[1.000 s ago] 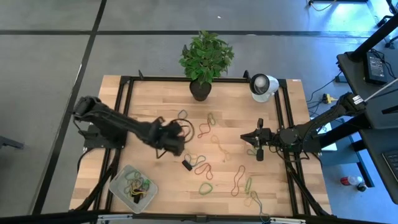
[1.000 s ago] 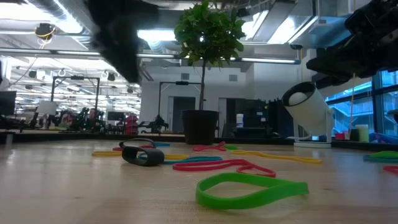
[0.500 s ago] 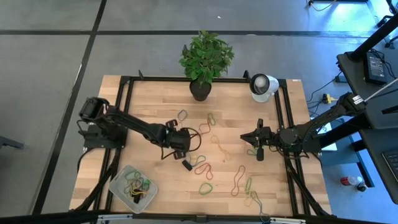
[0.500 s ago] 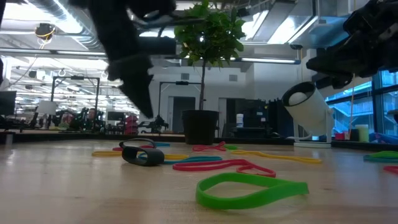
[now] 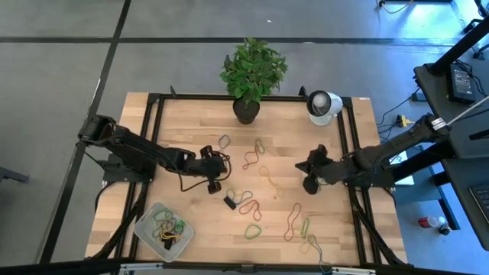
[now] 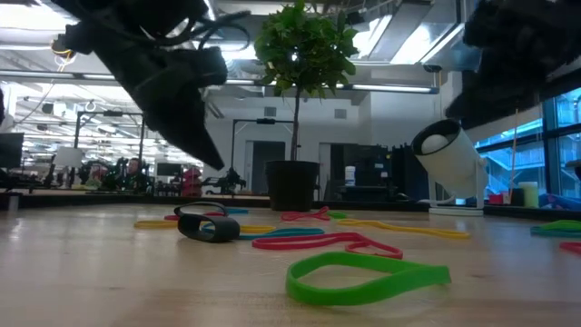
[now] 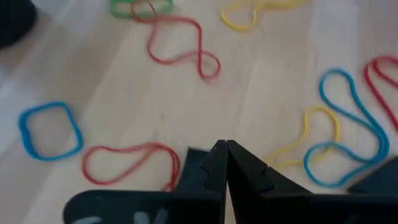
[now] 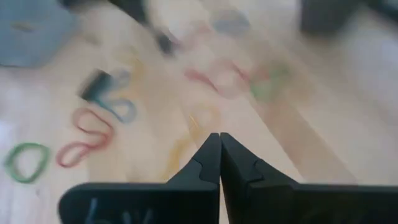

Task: Pick and place rubber bands into bin
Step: Put the green rubber band into the gray bin

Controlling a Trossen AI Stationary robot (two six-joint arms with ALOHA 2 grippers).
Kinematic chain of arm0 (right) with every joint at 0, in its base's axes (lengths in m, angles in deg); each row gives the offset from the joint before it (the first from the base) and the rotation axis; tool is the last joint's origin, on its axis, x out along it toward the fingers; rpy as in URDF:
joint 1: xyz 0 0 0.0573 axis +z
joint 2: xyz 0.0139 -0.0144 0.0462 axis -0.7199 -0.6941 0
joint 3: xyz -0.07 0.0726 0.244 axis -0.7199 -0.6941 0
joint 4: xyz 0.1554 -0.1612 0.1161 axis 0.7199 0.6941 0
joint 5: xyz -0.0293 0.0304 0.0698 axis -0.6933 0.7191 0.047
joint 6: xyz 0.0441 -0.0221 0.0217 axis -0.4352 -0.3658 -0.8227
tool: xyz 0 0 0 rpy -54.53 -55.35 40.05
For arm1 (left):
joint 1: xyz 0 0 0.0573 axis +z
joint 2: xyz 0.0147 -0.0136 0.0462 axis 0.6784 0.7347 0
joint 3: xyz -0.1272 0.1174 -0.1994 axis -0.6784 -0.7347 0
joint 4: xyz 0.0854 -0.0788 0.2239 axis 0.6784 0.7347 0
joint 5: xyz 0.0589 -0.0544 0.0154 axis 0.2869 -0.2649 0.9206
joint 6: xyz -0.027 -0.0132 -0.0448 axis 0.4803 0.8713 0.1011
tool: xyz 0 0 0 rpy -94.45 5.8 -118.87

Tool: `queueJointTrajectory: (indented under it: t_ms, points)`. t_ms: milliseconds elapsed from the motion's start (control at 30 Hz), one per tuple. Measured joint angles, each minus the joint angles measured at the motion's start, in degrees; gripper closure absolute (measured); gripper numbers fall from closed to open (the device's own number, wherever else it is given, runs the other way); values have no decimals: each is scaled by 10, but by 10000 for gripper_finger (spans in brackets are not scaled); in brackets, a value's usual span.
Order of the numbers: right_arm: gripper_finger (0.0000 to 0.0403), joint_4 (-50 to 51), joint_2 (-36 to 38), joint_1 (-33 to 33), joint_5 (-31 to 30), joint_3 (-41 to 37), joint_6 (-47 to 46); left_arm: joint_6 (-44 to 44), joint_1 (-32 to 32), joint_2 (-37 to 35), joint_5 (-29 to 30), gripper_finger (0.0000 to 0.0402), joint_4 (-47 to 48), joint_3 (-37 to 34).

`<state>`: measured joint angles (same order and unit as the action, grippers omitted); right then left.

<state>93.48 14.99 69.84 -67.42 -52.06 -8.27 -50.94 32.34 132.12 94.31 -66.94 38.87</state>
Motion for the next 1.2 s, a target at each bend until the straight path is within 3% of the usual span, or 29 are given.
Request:
queueJointTrajectory:
  t_ms: [133,267,400,533,1000,1200]
  points:
    - [394,222,-57,0,35,97,-175,22,-1,-11,7,396,-3,0]
    - [392,326,-103,4,109,146,-246,49,-19,-9,-6,393,-3,0]
    - [392,339,-128,12,178,158,-250,20,-36,-9,-10,391,-4,0]
    - [392,341,-141,16,211,158,-258,-28,-40,-9,-10,395,-4,0]
    - [391,353,-152,63,216,157,-329,-11,-36,-9,-3,395,-10,0]
    - [391,386,-152,63,214,149,-387,-20,-18,-9,-91,393,-58,0]
